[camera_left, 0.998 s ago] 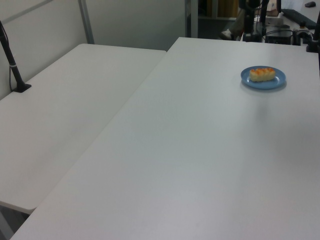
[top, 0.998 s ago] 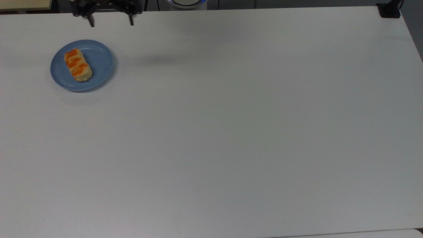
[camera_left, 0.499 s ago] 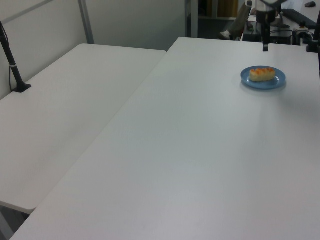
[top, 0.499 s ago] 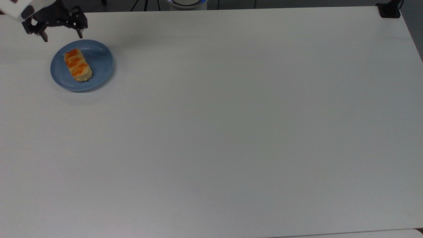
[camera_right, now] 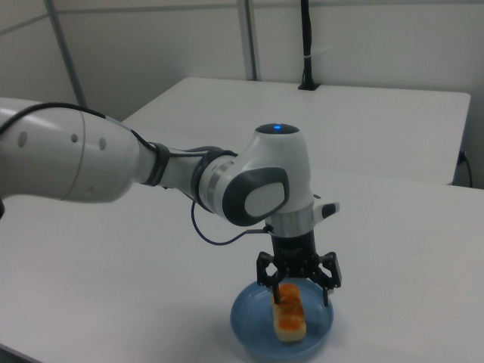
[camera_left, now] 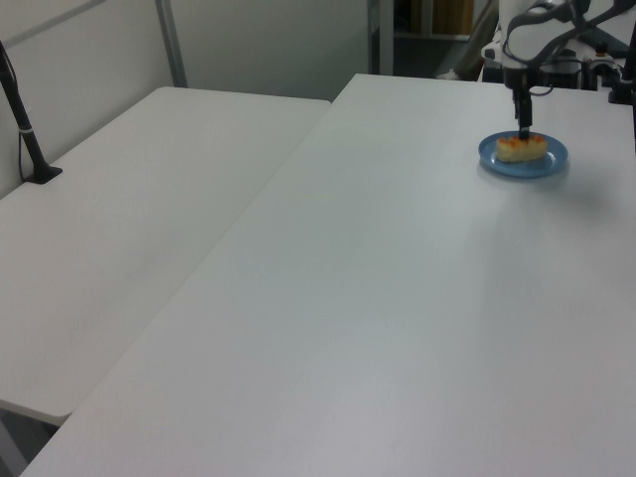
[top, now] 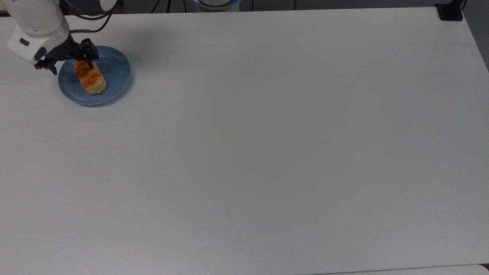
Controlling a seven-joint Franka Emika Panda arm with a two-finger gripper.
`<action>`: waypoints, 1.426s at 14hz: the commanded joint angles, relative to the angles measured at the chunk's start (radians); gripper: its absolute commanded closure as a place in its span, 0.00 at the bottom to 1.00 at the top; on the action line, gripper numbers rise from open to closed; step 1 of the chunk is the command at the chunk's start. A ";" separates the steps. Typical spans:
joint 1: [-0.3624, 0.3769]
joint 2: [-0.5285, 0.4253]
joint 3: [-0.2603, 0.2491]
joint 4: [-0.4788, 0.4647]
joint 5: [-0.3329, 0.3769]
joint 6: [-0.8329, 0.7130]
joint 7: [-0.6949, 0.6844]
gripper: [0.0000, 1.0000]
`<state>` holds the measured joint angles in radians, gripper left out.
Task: Put the bread on the table
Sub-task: 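Close the gripper on the bread and lift it off the plate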
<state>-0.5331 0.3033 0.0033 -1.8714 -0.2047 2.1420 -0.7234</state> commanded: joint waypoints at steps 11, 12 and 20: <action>-0.001 -0.082 0.011 -0.044 -0.001 -0.123 -0.099 0.00; 0.002 -0.076 0.011 -0.051 -0.001 -0.116 -0.097 0.00; 0.008 -0.016 0.012 -0.071 -0.001 0.022 -0.088 0.19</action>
<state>-0.5309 0.2983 0.0188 -1.9169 -0.2052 2.1248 -0.8019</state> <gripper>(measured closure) 0.115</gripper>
